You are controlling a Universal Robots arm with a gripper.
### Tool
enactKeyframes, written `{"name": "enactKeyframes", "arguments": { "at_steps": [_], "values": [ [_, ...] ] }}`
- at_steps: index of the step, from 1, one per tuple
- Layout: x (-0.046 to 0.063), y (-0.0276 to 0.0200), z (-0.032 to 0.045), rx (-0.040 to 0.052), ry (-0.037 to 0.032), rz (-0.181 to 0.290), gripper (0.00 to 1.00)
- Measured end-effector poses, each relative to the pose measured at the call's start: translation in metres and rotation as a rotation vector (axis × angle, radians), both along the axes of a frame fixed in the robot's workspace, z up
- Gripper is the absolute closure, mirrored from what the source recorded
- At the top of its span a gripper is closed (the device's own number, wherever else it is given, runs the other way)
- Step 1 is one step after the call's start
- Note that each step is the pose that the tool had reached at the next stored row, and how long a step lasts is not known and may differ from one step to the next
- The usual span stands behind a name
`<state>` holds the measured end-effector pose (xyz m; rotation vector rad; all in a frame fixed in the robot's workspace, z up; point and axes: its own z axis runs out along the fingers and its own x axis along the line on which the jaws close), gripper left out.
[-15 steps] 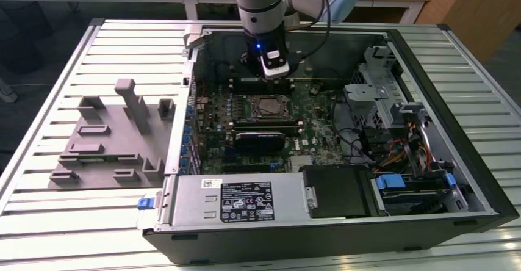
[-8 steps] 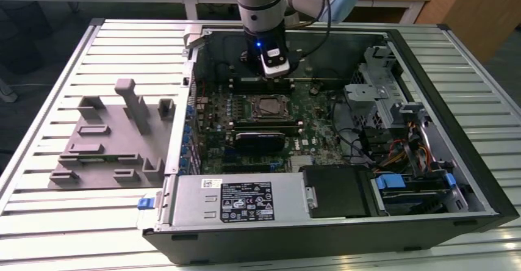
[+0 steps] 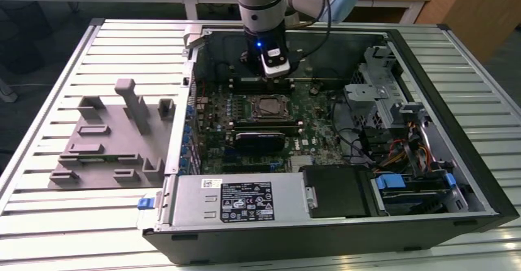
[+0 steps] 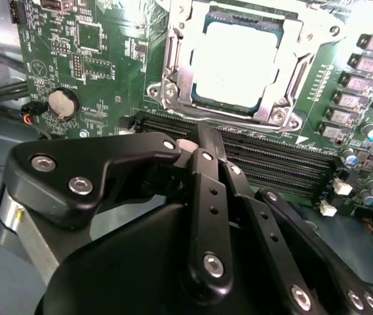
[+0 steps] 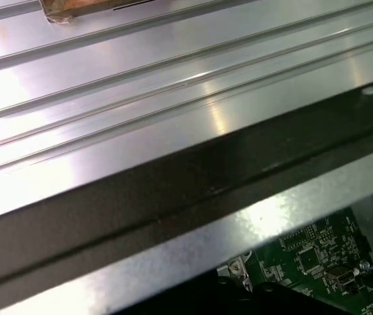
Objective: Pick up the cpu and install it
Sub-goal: 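Install the first cpu locking lever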
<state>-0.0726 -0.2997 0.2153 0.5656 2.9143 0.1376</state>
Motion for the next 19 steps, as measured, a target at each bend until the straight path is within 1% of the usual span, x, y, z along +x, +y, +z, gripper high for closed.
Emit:
{"name": "enactKeyframes", "arguments": {
  "at_steps": [4, 9, 19],
  "values": [
    [0.0007, -0.0009, 0.0, -0.0141, 0.0071, 0.0, 0.89],
    [0.0015, -0.0015, -0.0002, -0.0357, 0.0153, 0.0, 0.89],
    [0.0026, -0.0035, -0.0003, -0.0774, 0.0276, 0.0, 0.89]
  ]
}}
